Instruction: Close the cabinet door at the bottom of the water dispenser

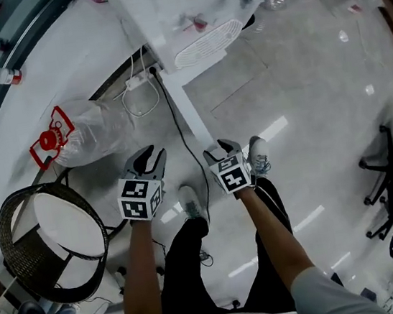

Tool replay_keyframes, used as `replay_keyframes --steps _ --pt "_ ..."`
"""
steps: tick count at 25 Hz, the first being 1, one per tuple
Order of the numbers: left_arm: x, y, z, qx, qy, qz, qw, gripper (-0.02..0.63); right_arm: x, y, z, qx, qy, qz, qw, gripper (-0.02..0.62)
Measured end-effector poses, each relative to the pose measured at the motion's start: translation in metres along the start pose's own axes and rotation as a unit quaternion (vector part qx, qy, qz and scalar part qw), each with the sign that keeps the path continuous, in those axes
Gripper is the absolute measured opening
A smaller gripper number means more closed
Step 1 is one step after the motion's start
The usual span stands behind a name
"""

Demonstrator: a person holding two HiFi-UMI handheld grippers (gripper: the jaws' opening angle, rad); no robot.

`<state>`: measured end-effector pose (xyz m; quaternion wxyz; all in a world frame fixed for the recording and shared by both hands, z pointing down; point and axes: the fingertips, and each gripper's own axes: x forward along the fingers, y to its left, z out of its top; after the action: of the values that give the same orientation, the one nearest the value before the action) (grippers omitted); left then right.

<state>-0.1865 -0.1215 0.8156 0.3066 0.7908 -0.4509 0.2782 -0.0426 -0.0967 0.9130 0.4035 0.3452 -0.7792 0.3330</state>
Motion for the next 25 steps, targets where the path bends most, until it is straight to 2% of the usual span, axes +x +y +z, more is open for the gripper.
replay_keyframes --steps 4,8,13,18,21,25 --pt "0.035 -0.025 0.023 -0.012 -0.015 0.013 0.9997 0.107 -0.017 -0.055 0.000 0.002 -0.011 -0.018 1.000 0.214" --pt "0.072 -0.049 0.048 -0.006 -0.015 0.010 0.9998 0.106 -0.029 -0.104 0.013 -0.031 -0.015 -0.039 0.999 0.206" --pt "0.112 -0.067 0.088 0.000 -0.018 0.029 0.9994 0.097 -0.037 -0.164 0.036 -0.061 -0.024 -0.056 0.996 0.191" --pt "0.142 -0.085 0.124 0.015 -0.012 0.029 0.9994 0.097 -0.034 -0.213 0.068 -0.059 -0.044 -0.061 0.995 0.159" --pt "0.156 -0.085 0.138 0.012 -0.007 0.036 0.9992 0.097 -0.028 -0.235 0.089 -0.080 -0.053 -0.068 0.993 0.129" --pt "0.176 -0.084 0.157 0.015 -0.005 0.045 0.9988 0.092 -0.019 -0.268 0.123 -0.101 -0.068 -0.067 0.990 0.124"
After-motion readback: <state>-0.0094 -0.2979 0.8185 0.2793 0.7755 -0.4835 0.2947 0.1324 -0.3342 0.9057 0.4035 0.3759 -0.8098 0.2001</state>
